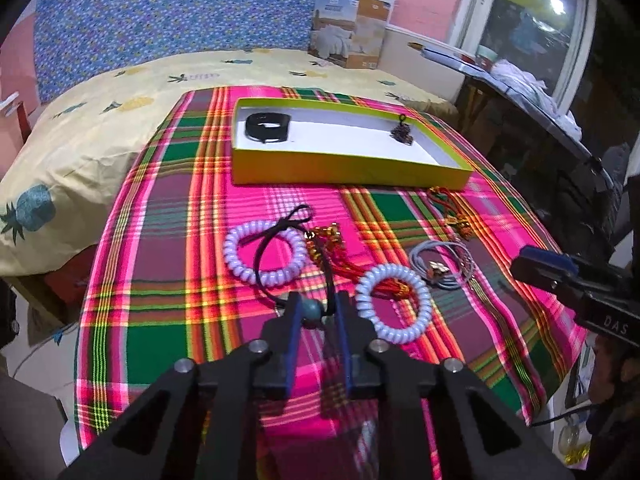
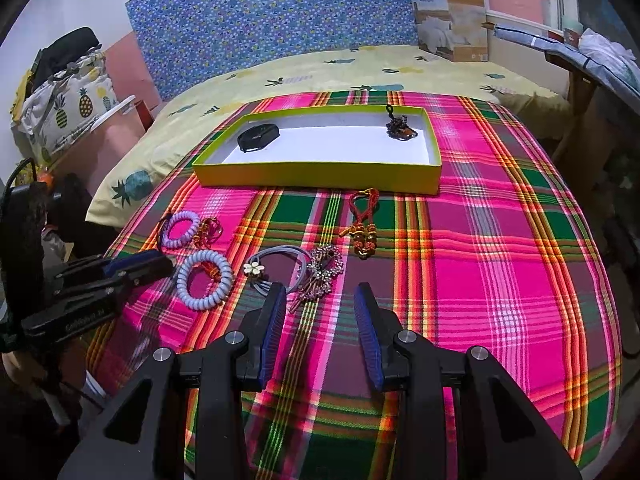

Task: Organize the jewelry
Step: 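Grasp the black cord hair tie with the left tool while the right tool grasps the silver chain bracelet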

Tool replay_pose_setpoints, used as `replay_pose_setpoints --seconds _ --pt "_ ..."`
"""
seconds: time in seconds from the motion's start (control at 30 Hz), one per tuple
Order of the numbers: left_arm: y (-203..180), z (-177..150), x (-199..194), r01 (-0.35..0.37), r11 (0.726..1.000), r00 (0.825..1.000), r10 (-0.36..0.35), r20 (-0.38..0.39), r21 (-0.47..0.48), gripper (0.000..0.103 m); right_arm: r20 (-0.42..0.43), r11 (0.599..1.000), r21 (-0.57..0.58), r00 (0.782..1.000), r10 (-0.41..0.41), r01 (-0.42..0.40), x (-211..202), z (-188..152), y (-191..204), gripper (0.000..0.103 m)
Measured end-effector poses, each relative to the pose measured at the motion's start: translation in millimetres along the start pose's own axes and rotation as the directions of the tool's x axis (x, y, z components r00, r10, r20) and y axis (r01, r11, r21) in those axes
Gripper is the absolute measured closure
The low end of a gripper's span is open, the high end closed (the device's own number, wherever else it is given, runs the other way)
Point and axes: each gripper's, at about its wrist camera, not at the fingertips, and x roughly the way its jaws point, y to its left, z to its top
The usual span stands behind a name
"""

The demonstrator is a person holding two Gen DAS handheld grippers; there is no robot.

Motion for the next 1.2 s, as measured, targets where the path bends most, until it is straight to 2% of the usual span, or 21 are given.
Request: replay_pose_setpoints --seconds 0.1,0.47,0.57,0.73,0.9,1.1,1.2 --pt "5 1 0 -0.009 1.0 1.0 0.01 0.004 -0.022 0.1 0.001 1.0 0.001 1.0 0.003 -0.003 2 0 0 0.067" --pt "10 3 -7 -0.002 0.999 1.0 0.003 0.026 -0.041 0.101 -0.002 0.999 -0.017 1.0 0.031 -0.031 16 6 5 0.067" --pt "12 4 -11 0.006 0.999 0.999 -0.005 0.033 -0.045 0.101 -0.006 0.999 -0.036 0.999 0.036 -0.036 22 7 10 0.075" --pt "12 6 -19 0.02 0.999 0.998 -0.018 0.053 -0.041 0.101 -0.01 1.0 -0.014 1.0 0.02 -0.02 29 13 1 0.078" --pt "11 8 -19 0.03 0.999 0.998 -0.028 0.056 -0.035 0.101 -0.027 1.0 0.014 1.0 0.007 -0.006 39 21 -11 0.078" --pt "9 8 -17 0.04 0.999 0.998 -0.038 0.051 -0.028 0.101 -0.08 1.0 0.015 0.996 0.025 -0.024 55 22 -6 0.078" --pt "8 7 -16 0.042 0.999 0.998 -0.041 0.049 -0.025 0.101 -0.078 1.0 0.019 0.997 0.026 -0.025 56 22 -6 0.078"
